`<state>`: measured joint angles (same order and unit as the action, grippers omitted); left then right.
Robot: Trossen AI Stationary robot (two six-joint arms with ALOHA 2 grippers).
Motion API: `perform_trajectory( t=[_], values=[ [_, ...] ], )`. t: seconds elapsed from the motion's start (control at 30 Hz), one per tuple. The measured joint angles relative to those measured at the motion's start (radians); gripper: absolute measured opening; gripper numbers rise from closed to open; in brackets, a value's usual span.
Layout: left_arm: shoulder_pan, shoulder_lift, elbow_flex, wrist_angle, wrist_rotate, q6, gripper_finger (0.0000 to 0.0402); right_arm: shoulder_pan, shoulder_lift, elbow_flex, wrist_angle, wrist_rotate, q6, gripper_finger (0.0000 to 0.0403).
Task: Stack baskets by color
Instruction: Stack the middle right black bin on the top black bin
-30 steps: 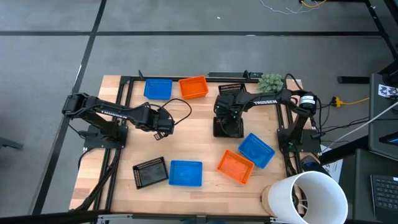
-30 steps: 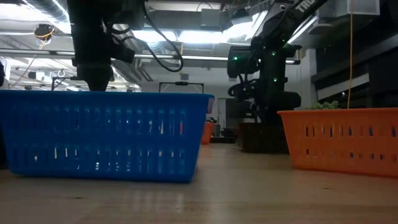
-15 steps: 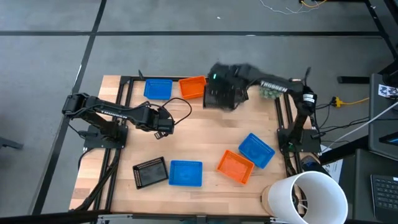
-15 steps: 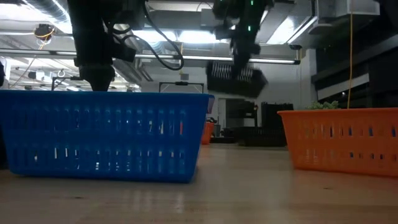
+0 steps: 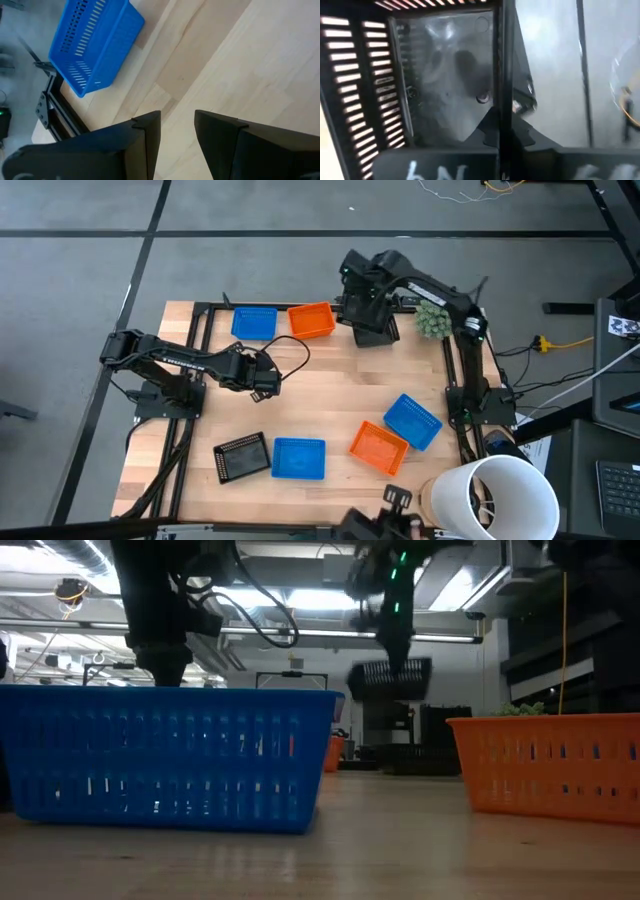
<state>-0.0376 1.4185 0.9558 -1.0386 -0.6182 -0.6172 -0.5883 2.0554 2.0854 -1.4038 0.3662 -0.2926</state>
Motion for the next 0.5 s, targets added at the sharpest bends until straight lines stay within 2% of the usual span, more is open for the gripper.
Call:
perform_trajectory(
  t=[0.13,0.33,0.5],
  values=[
    [0.000,0.000,0.000,0.000,0.000,0.004,0.0112,-0.012,0.083,-0.003,-0.025,0.081,-0.027,0.0000],
    [0.000,0.000,0.000,0.003,0.000,0.025,0.0112,-0.013,0.142,-0.003,-0.121,0.083,-0.096,0.0000],
    [0.000,0.000,0.000,0.003,0.000,0.025,0.0112,-0.014,0.146,-0.003,-0.129,0.075,-0.165,0.0000]
  ],
)
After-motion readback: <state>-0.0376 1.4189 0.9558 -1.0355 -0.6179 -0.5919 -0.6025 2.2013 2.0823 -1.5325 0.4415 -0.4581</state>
